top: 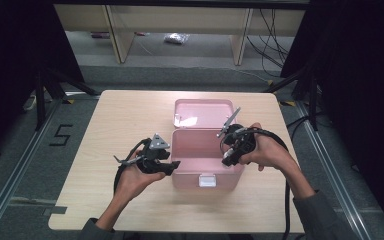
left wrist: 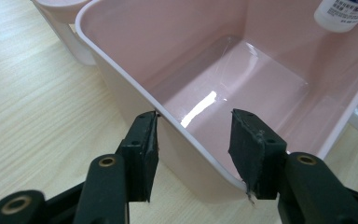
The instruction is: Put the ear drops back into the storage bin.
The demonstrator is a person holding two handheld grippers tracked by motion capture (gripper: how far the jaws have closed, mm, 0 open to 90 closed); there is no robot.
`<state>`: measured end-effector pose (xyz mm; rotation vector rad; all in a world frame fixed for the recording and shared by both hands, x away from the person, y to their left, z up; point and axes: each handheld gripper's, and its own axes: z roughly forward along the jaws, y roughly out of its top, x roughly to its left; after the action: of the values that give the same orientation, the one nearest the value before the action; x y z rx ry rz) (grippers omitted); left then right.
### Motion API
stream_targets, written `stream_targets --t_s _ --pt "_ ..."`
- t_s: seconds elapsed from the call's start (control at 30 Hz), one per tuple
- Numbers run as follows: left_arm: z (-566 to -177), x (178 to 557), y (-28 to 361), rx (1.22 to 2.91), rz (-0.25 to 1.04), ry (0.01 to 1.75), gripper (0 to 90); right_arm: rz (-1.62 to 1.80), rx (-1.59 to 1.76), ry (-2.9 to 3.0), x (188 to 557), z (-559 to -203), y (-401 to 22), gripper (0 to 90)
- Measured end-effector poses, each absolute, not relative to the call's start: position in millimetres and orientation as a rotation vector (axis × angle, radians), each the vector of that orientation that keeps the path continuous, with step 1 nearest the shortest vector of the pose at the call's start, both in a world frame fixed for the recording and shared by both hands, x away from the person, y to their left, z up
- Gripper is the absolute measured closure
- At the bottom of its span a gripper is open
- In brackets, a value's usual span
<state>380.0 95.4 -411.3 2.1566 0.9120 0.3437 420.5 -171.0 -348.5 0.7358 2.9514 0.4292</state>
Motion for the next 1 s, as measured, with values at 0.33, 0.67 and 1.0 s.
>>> stream_targets --t_s 0.33,0.67,1.0 --pt "-411 380 95 2.158 0.346 0.914 51.6 0.403 0.762 2.963 423 -363 -174 60.3" --pt "-411 380 95 2.156 0.345 0.913 51.5 0.379 0.755 2.978 425 -371 -174 60.3" --pt "-411 380 95 2.157 0.349 0.916 51.6 0.347 0.781 2.989 426 -378 -174 60.3"
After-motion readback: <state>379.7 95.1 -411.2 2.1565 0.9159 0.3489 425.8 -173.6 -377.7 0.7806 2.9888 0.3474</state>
